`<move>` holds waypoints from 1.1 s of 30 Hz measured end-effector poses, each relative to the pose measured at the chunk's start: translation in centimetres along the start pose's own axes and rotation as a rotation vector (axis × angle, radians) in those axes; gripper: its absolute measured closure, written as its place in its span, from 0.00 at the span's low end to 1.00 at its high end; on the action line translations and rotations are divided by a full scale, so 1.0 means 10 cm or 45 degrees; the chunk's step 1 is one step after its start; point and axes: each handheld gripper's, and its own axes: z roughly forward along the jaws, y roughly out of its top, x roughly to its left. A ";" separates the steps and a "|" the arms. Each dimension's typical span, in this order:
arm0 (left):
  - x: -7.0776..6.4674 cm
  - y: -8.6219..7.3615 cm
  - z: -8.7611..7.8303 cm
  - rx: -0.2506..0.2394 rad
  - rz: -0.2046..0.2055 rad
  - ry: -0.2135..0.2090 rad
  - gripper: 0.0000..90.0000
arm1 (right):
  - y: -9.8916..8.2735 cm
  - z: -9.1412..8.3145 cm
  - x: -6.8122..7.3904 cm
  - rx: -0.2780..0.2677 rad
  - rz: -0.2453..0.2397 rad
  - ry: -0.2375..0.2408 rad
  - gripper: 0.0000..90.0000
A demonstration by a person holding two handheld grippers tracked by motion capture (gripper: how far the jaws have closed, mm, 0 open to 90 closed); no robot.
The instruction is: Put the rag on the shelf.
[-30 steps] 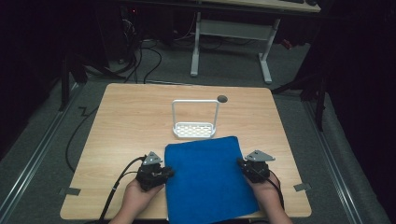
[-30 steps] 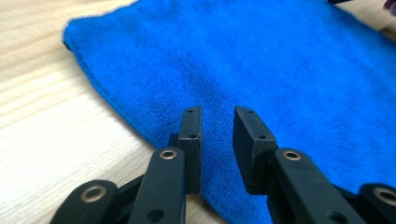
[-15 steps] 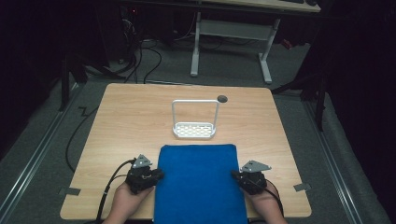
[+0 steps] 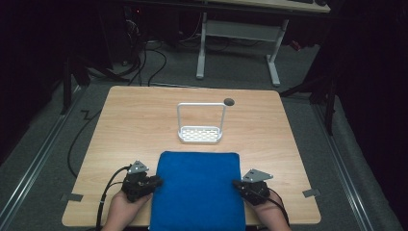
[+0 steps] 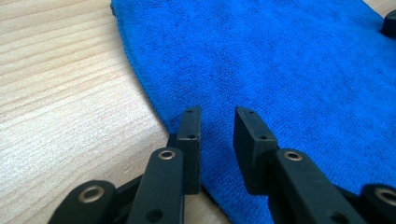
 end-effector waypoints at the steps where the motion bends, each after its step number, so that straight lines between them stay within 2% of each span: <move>1: 0.00 0.00 0.00 -0.001 0.004 0.000 0.81 | 0.00 0.00 0.00 0.006 0.002 -0.008 1.00; 4: -0.01 0.04 -0.04 -0.074 0.027 -0.007 0.79 | 0.00 -0.02 -0.02 -0.013 0.012 -0.006 0.98; 5: 0.00 0.05 -0.05 -0.098 0.036 -0.001 0.76 | 0.00 -0.05 -0.04 -0.042 0.022 -0.008 0.97; 7: 0.02 0.11 -0.07 -0.154 0.045 0.042 0.71 | 0.00 -0.09 -0.09 -0.073 0.048 -0.018 0.95; 9: 0.07 0.16 -0.04 -0.177 0.026 0.057 0.68 | -0.02 -0.10 -0.15 -0.085 0.079 -0.029 0.92; 12: 0.15 0.24 0.05 -0.171 0.021 0.094 0.64 | -0.04 -0.11 -0.20 -0.091 0.107 -0.026 0.90; 13: 0.17 0.25 0.07 -0.173 0.022 0.090 0.59 | -0.05 -0.11 -0.22 -0.093 0.114 -0.029 0.89; 14: 0.19 0.28 0.10 -0.172 0.022 0.091 0.59 | -0.05 -0.11 -0.22 -0.093 0.114 -0.029 0.89; 15: 0.22 0.31 0.14 -0.157 0.006 0.088 0.54 | -0.04 -0.12 -0.22 -0.102 0.110 -0.029 0.88; 17: 0.27 0.36 0.23 -0.142 -0.013 0.092 0.53 | -0.04 -0.11 -0.21 -0.105 0.108 -0.032 0.88; 22: 0.36 0.49 0.40 -0.113 -0.036 0.152 0.56 | -0.04 -0.11 -0.22 -0.103 0.110 -0.037 0.84; 25: 0.40 0.51 0.45 -0.122 -0.060 0.157 0.59 | -0.06 -0.10 -0.24 -0.109 0.120 -0.051 0.80; 27: 0.41 0.51 0.47 -0.138 -0.057 0.166 0.67 | -0.06 -0.08 -0.25 -0.108 0.130 -0.054 0.79; 30: 0.40 0.51 0.48 -0.132 -0.028 0.155 0.70 | -0.05 -0.07 -0.25 -0.118 0.127 -0.059 0.79; 33: 0.36 0.51 0.49 -0.134 -0.003 0.169 0.75 | -0.02 -0.05 -0.25 -0.128 0.141 -0.059 0.79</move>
